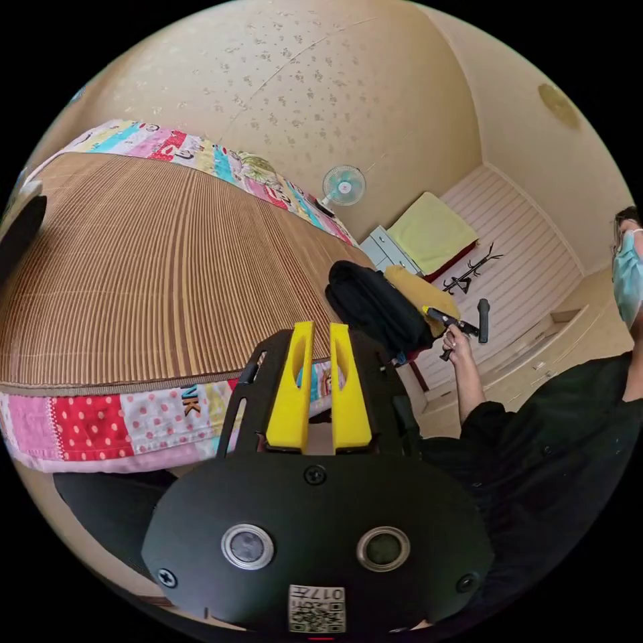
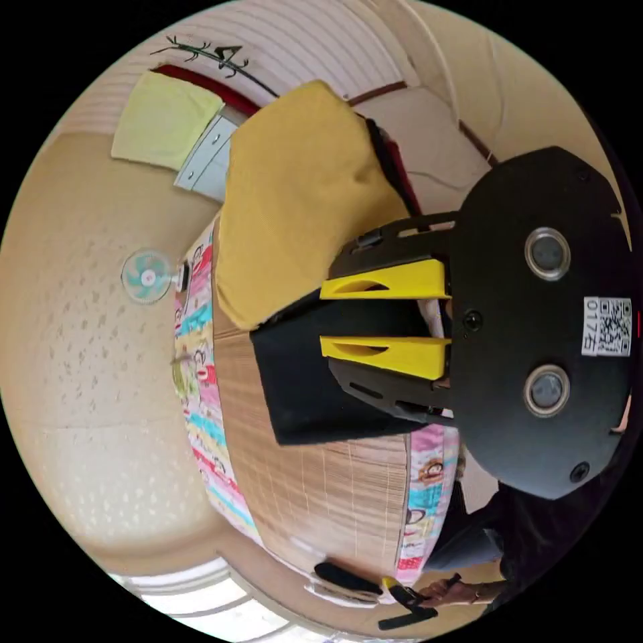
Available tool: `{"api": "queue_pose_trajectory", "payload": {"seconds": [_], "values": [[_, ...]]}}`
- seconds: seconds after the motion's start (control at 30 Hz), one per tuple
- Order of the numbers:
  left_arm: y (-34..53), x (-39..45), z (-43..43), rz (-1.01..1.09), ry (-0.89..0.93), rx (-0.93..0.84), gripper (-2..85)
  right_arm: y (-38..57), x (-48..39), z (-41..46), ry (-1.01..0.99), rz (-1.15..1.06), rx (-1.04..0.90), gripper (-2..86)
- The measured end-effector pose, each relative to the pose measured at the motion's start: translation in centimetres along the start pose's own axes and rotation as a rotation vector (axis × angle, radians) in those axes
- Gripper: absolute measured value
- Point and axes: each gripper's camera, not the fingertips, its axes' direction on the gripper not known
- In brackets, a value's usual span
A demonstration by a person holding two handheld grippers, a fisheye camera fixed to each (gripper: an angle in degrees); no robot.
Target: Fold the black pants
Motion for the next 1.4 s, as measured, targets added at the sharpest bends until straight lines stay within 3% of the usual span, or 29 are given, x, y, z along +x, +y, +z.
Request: {"api": "queue_pose_trajectory", "payload": {"seconds": [0.13,0.33,0.43,0.53,0.63,0.73,0.87,1.1,1.23,1.4], "values": [[-0.4,-1.9,2.1,-0.044,0.073,-0.015,5.3,1.1,-1.0,5.1,-0.132,0.003,-0.159,11.1],[0.2,-3.1,4.1,-0.059,0.107,-0.049,6.3,1.1,-4.4,1.6,-0.183,-0.053,-0.039,6.2],[0.9,-4.2,4.6,-0.051,0.086,-0.058,6.2,-0.4,-9.3,-2.2,-0.419,-0.204,0.108,4.6],[1.7,-5.8,5.1,-0.077,0.068,-0.072,6.2,-2.1,-18.8,-3.9,-0.524,-0.392,0.159,3.6],[2.6,-6.8,4.5,-0.092,0.068,-0.037,6.4,-2.3,-27.5,-3.5,-0.785,-0.566,0.194,3.2],[3.7,-7.3,3.7,-0.104,0.031,-0.014,6.4,-0.8,-36.4,0.4,-1.09,-0.655,0.0,3.0],[6.0,-8.3,1.4,-0.13,-0.033,0.035,6.3,7.2,-44.6,0.9,-1.069,-0.837,-0.053,3.1],[8.1,-9.5,2.7,-0.094,-0.163,-0.047,6.5,8.6,-37.9,0.6,-1.23,-0.755,-0.196,3.4],[5.9,-8.3,7.8,-0.003,-0.121,-0.099,6.6,11.0,-31.4,-1.7,-0.969,-0.72,-0.195,3.7],[3.0,-5.7,15.1,0.095,-0.015,-0.135,6.6,12.5,-20.7,-4.2,-0.689,-0.373,-0.116,5.3]]}}
